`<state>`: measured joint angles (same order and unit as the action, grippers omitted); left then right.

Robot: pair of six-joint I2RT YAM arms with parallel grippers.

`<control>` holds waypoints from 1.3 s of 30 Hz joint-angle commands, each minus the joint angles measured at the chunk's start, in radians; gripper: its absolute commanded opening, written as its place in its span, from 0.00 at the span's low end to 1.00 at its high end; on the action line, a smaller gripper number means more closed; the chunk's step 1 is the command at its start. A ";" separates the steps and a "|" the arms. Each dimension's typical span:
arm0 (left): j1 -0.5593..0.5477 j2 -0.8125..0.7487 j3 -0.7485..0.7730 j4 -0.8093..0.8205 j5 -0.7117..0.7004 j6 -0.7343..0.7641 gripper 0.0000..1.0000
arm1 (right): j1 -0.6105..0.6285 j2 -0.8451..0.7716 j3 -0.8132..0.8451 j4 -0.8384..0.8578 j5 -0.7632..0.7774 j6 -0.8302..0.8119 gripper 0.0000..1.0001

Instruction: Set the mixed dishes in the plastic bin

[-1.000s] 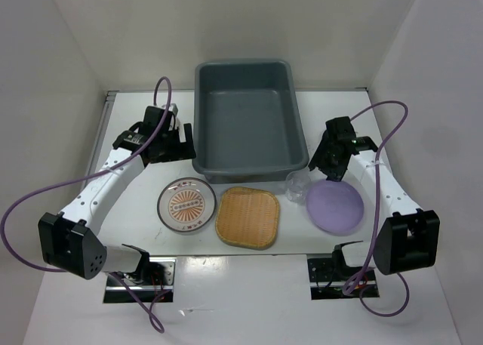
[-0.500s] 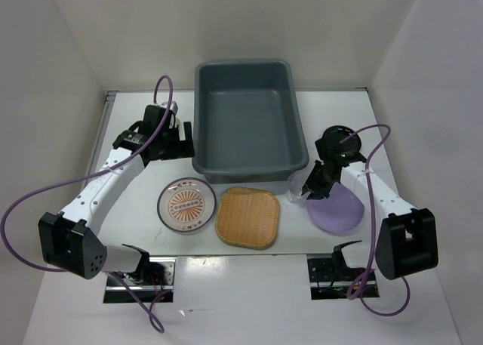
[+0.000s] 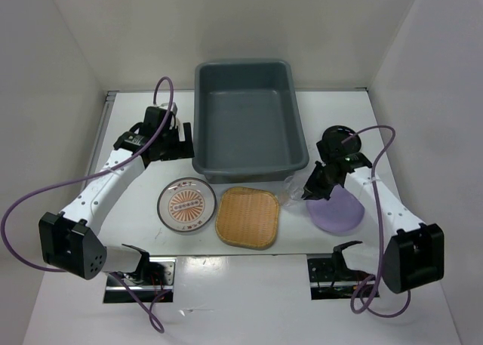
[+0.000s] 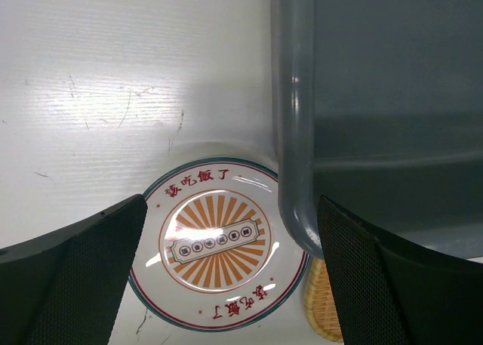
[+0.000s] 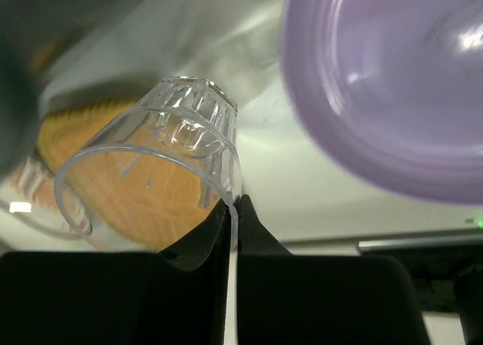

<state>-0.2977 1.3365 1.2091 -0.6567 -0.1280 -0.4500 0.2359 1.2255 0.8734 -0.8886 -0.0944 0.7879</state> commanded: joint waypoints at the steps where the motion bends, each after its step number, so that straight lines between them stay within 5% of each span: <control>1: 0.002 -0.033 -0.008 0.026 -0.009 -0.007 1.00 | 0.045 -0.104 0.096 -0.171 -0.094 -0.006 0.00; 7: 0.002 -0.033 0.001 0.026 -0.009 -0.007 1.00 | 0.109 -0.170 0.290 -0.361 -0.228 -0.015 0.00; 13: 0.002 -0.042 -0.010 0.048 0.024 -0.007 1.00 | 0.109 0.024 0.660 -0.146 -0.212 -0.045 0.00; 21: 0.002 -0.128 -0.046 0.057 -0.021 -0.007 1.00 | 0.109 0.316 0.661 0.137 -0.033 -0.119 0.00; 30: 0.002 -0.177 -0.100 0.057 -0.032 -0.007 1.00 | 0.109 0.514 0.746 0.090 0.154 -0.208 0.00; 39: 0.002 -0.177 -0.132 0.077 -0.032 0.002 1.00 | 0.109 0.560 0.671 0.074 0.177 -0.217 0.03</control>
<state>-0.2977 1.1790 1.0840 -0.6167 -0.1524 -0.4500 0.3401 1.7836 1.5566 -0.8322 0.0540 0.5838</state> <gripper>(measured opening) 1.000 0.031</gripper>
